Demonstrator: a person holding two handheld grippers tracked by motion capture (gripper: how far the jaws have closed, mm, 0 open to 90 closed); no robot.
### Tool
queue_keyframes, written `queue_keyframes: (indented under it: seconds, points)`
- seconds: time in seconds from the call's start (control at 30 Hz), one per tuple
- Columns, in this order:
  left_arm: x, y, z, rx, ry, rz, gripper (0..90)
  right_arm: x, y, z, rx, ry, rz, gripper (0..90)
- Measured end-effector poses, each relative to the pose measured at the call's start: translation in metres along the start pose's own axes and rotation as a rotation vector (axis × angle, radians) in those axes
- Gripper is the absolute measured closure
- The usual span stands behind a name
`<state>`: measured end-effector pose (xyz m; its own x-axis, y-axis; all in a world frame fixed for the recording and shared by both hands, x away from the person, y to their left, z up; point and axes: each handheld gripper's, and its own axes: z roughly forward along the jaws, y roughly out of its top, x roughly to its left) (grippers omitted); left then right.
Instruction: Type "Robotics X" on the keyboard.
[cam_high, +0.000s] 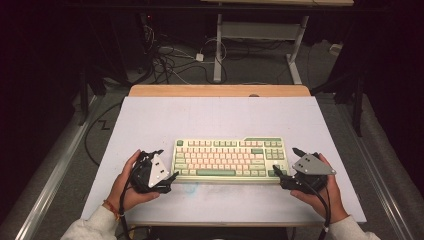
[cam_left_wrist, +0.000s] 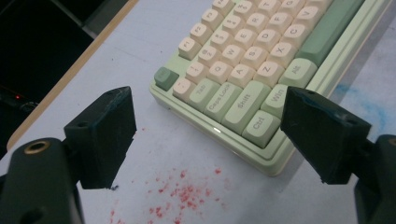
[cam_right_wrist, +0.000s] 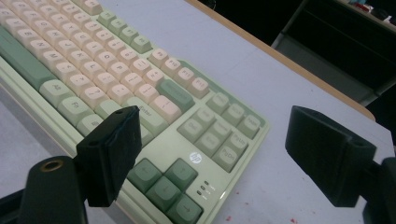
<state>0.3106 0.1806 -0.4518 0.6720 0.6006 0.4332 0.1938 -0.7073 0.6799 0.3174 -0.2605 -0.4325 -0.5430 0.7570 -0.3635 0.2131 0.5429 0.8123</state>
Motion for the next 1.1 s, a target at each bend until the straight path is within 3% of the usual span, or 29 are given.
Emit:
queue_keyframes:
  seconds: [0.7, 0.87, 1.1]
  points:
    - [0.005, -0.029, -0.001, 0.069, -0.009, -0.039, 16.9, -0.016, -0.033, -0.001, 0.050, -0.027, 0.069, 18.7]
    - [0.006, -0.041, 0.000, 0.101, -0.019, -0.064, 16.9, -0.017, -0.043, -0.001, 0.070, -0.027, 0.091, 18.1]
    - [0.004, -0.051, 0.000, 0.110, -0.045, -0.103, 16.9, -0.015, -0.049, -0.002, 0.084, -0.018, 0.119, 16.7]
